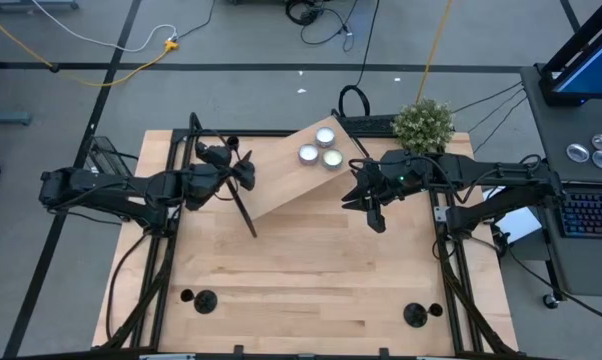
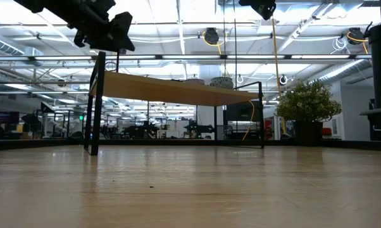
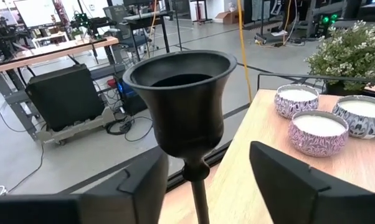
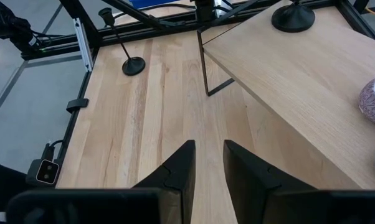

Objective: Pick & Place candle stick holders
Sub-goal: Put the top black candle holder on the shelf, then put the left black candle holder on the shelf

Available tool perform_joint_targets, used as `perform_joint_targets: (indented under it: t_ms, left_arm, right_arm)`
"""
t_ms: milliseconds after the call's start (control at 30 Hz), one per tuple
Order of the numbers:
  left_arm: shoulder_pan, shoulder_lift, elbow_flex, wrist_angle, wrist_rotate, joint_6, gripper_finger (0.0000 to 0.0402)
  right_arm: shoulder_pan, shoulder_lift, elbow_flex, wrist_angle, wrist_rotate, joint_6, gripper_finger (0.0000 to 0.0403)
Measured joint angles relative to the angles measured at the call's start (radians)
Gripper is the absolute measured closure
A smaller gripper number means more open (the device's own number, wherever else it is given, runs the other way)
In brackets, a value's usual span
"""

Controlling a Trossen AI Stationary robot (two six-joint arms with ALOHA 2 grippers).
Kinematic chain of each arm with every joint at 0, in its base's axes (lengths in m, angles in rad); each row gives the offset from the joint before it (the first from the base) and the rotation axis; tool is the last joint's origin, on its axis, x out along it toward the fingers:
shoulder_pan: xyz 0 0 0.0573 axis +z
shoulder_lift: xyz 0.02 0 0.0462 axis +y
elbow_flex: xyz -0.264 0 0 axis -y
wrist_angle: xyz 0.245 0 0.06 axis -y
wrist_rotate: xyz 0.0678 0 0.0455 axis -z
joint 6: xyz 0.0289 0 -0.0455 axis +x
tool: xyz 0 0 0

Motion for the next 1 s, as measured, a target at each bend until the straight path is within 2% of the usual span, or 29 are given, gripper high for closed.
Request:
perform_joint_targets:
  t_ms: [233,567,1000]
  left_arm:
    - [0.000,-0.020,0.000,-0.078,-0.008,0.004,0.0134]
    - [-0.012,-0.153,0.001,-0.191,-0.031,0.004,0.0134]
    - [-0.121,-0.229,0.005,-0.270,0.103,-0.083,0.0135]
  right_arm:
    - [0.000,0.000,0.000,0.000,0.000,0.002,0.0330]
    - [0.000,0.000,0.000,0.001,0.000,0.003,0.0330]
    - [0.000,0.000,0.000,0.002,0.003,0.004,0.0330]
